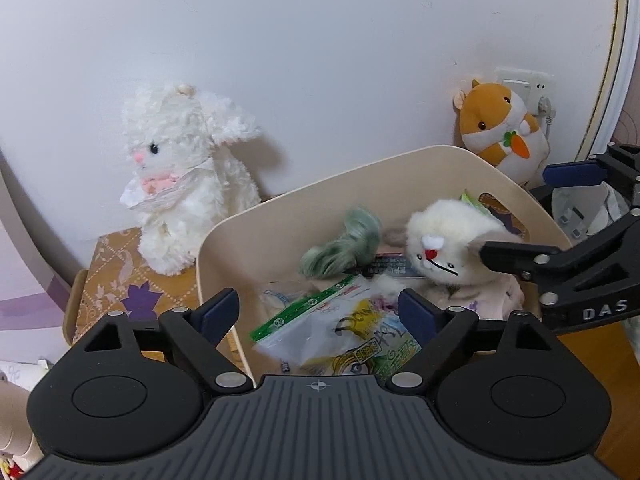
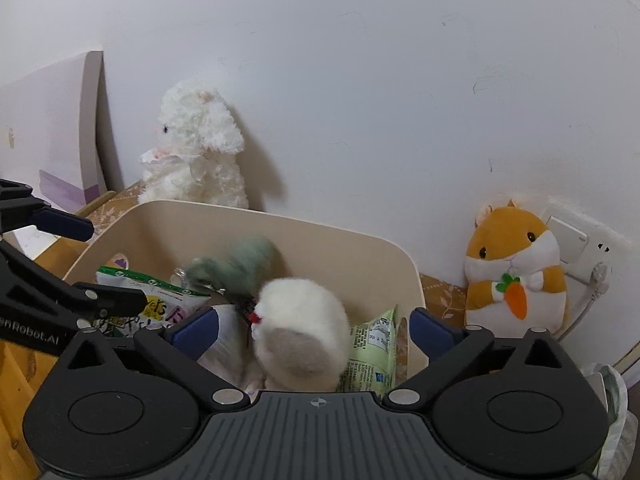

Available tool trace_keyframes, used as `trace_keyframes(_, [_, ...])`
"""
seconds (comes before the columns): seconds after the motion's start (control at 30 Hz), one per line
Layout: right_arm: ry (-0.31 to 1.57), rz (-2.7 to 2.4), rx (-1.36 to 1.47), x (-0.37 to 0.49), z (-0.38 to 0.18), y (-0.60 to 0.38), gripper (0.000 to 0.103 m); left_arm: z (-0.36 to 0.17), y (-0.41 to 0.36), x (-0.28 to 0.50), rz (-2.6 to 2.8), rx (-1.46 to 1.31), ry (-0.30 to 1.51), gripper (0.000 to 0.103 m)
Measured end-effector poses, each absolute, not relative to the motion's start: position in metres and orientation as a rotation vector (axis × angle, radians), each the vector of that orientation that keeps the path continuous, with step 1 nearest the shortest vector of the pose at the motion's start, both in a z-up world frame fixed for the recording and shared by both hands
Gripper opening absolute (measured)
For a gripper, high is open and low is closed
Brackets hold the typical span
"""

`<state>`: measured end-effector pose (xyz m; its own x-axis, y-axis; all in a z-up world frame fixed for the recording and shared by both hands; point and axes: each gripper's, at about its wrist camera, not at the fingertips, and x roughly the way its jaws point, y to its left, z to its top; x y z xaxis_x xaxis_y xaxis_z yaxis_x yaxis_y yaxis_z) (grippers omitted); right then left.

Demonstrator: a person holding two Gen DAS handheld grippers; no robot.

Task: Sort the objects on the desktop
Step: 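Carry scrunchie and tissue box into the basket and open both tools, then grasp the brown hair clip with left tool while right tool grasps cartoon tissue pack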

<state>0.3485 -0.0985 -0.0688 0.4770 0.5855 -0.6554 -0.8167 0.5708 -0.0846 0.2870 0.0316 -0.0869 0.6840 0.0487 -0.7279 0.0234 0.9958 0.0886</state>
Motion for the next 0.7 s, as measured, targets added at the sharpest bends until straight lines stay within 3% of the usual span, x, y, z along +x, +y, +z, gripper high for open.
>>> trace_keyframes(0.7, [0.660, 0.977, -0.424, 0.303, -0.067, -0.157, 0.103, -0.086, 0.042, 0.203, -0.030, 0.040, 0.883, 0.088])
